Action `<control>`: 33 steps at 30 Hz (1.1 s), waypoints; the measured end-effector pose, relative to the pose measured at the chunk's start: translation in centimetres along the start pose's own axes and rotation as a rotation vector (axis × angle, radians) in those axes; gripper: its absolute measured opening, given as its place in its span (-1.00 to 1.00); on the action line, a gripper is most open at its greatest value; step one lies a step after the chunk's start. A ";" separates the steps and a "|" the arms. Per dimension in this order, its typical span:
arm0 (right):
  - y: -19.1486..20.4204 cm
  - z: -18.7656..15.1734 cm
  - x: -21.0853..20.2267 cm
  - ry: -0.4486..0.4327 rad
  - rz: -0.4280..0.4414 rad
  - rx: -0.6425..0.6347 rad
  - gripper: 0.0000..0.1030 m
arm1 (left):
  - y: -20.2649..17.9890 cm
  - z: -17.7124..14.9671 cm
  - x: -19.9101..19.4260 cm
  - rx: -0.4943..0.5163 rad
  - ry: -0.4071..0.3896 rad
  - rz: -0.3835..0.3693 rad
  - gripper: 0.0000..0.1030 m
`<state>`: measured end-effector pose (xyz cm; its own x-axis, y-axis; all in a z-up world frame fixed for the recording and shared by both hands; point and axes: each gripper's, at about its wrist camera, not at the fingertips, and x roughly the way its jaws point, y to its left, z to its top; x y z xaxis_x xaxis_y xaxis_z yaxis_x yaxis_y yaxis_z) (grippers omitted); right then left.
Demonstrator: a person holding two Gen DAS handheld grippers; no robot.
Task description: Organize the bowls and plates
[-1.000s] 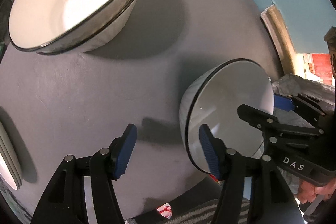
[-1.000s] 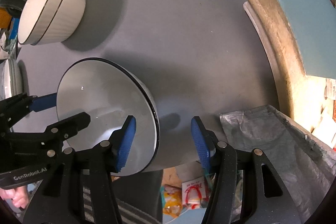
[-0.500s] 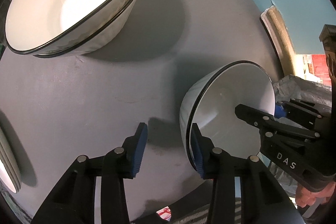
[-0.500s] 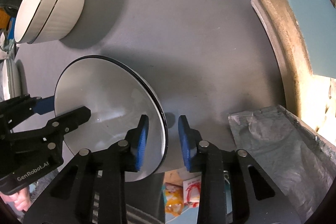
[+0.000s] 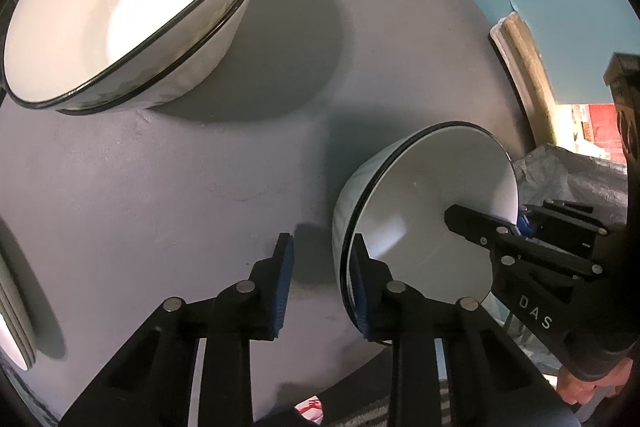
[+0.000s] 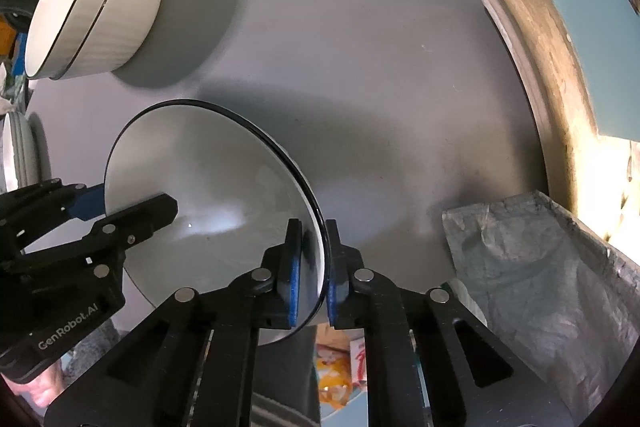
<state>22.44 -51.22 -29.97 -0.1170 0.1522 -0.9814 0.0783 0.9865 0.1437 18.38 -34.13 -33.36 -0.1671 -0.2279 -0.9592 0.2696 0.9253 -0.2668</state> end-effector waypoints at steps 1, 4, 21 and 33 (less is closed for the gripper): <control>0.0 -0.1 -0.1 -0.001 0.003 0.003 -0.82 | 0.1 0.0 0.0 -0.004 0.000 -0.012 -0.56; 0.2 0.0 -0.2 -0.002 0.004 0.006 -0.84 | -0.1 -0.1 0.0 0.008 0.001 -0.016 -0.73; 1.8 1.3 -1.8 0.001 0.041 0.015 -0.88 | 0.0 -1.5 -3.3 -0.002 -0.020 0.025 -0.83; 5.0 2.7 -5.7 -0.022 0.035 -0.059 -0.88 | 1.8 -2.2 -8.3 -0.038 -0.097 0.046 -0.83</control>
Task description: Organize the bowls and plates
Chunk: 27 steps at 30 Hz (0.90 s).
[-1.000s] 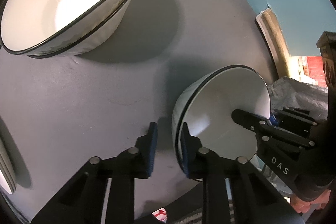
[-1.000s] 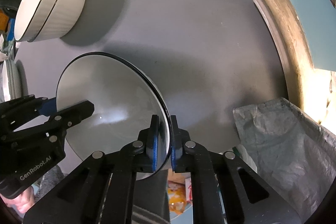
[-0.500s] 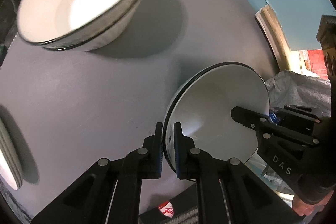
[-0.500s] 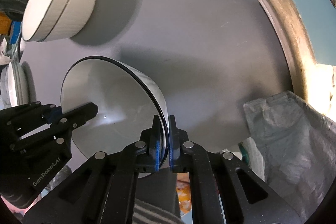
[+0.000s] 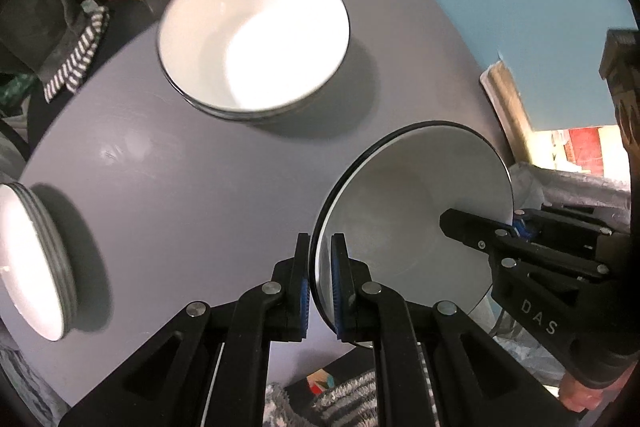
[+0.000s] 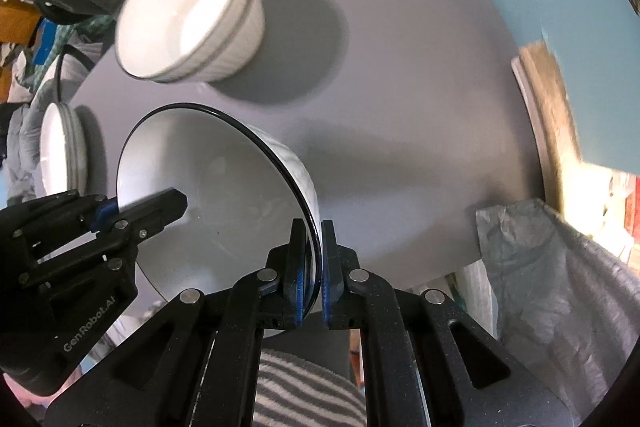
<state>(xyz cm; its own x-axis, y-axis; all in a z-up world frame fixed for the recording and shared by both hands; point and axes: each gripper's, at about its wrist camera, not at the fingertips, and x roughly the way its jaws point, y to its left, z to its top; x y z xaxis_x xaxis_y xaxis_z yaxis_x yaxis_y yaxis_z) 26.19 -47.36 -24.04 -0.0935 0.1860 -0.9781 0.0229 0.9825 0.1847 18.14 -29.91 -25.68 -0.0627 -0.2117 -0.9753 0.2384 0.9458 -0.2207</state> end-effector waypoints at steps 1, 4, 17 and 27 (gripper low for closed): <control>0.3 0.3 -0.5 -0.003 -0.002 -0.007 -0.88 | -0.1 0.1 -0.4 0.006 -0.006 0.009 -0.83; 0.6 0.1 -1.6 -0.013 -0.012 -0.024 -0.88 | 0.1 0.6 -1.5 0.003 -0.024 0.019 -0.83; 2.1 2.2 -4.3 -0.055 -0.001 -0.094 -0.87 | 3.3 4.3 -5.0 -0.083 -0.101 0.008 -0.83; 3.7 5.4 -4.7 -0.059 0.012 -0.135 -0.87 | 4.8 7.1 -6.1 -0.108 -0.134 0.065 -0.83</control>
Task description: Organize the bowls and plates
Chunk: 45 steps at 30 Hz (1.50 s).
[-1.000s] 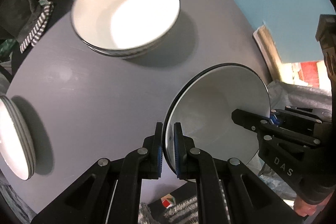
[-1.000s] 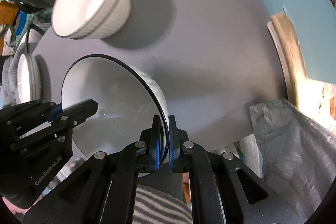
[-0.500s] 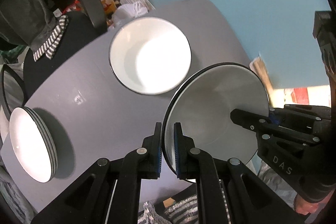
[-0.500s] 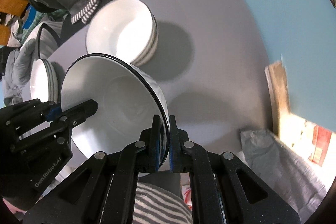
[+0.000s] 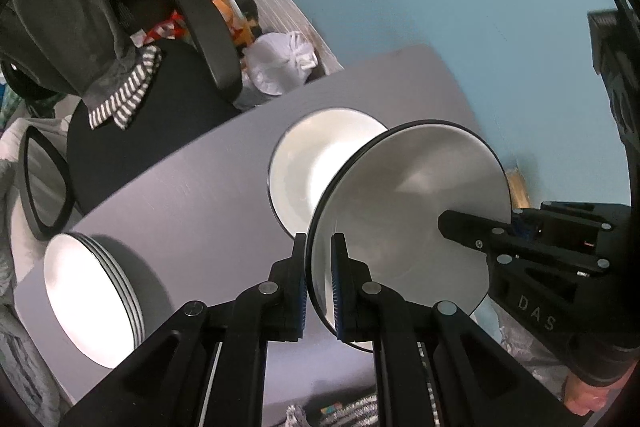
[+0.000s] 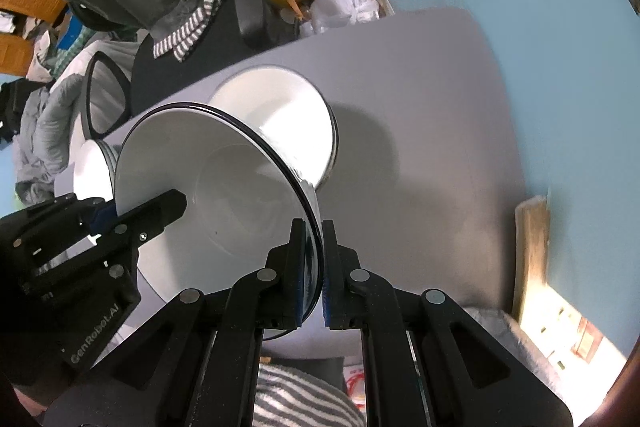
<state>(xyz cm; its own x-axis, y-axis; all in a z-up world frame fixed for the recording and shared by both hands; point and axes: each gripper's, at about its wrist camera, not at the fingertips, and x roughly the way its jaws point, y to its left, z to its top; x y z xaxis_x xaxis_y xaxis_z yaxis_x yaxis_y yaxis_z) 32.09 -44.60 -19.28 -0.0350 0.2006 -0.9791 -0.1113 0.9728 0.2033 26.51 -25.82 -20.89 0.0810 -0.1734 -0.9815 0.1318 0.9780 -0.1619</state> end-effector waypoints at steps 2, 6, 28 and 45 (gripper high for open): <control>0.2 0.9 0.1 -0.003 -0.003 -0.003 -0.87 | 0.2 0.6 0.1 -0.002 -0.001 0.006 -0.83; 0.3 2.2 0.4 -0.002 -0.006 -0.005 -0.87 | 0.5 1.6 0.4 -0.008 -0.001 0.019 -0.83; 0.5 4.7 4.1 0.083 -0.018 -0.008 -0.86 | 1.6 2.6 4.2 -0.025 0.052 0.067 -0.81; 0.8 5.2 4.9 0.101 -0.014 -0.022 -0.65 | 1.8 2.7 5.4 0.001 0.068 0.086 -0.77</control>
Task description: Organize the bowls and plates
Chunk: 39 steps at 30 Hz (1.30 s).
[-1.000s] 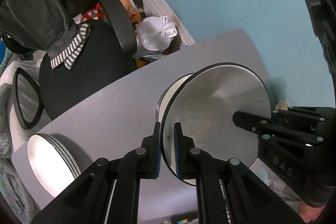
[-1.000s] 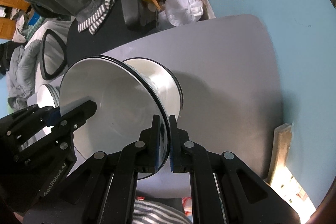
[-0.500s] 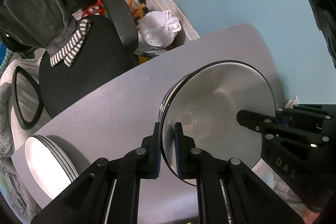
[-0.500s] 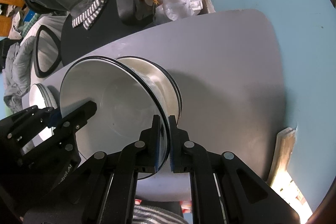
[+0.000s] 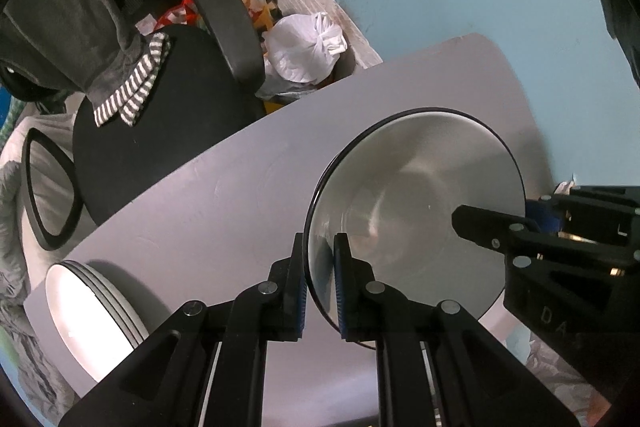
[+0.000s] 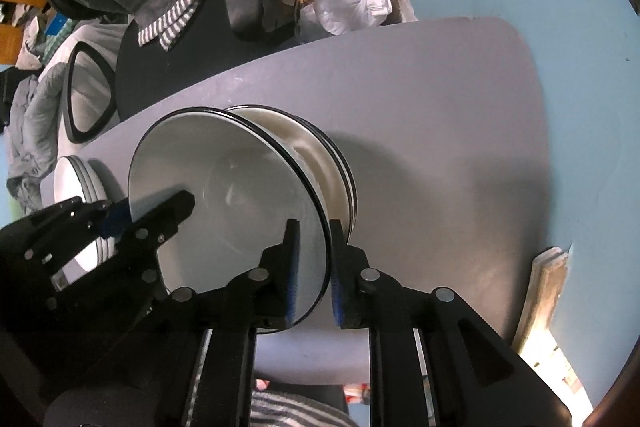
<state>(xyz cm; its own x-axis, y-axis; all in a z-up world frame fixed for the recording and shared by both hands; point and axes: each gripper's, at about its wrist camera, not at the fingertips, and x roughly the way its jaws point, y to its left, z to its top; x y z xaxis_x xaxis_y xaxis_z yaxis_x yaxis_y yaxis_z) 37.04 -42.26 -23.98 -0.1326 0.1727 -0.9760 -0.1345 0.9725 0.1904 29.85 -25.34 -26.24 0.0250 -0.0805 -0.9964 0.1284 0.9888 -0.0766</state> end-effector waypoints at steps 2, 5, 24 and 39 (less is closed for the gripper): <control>0.0 0.1 -0.1 -0.004 0.012 0.004 -0.61 | 0.0 0.0 -0.1 0.005 0.000 0.006 -0.77; 0.1 0.1 -0.4 -0.018 0.007 0.003 -0.60 | 0.1 0.0 -0.7 0.012 -0.022 0.021 -0.76; 1.0 -0.2 -1.7 -0.048 -0.050 -0.014 -0.23 | 1.0 -0.2 -2.0 -0.010 -0.037 -0.013 -0.63; 1.3 -1.8 -3.3 -0.110 -0.086 -0.009 0.01 | 1.6 -1.9 -4.3 -0.026 -0.083 -0.044 -0.22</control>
<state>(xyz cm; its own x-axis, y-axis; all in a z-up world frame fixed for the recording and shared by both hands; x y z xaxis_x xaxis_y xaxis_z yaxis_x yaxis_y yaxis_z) 35.54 -41.88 -20.35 -0.0115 0.1056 -0.9943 -0.1499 0.9830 0.1061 28.08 -23.16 -22.12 0.1019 -0.1325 -0.9859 0.1050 0.9870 -0.1218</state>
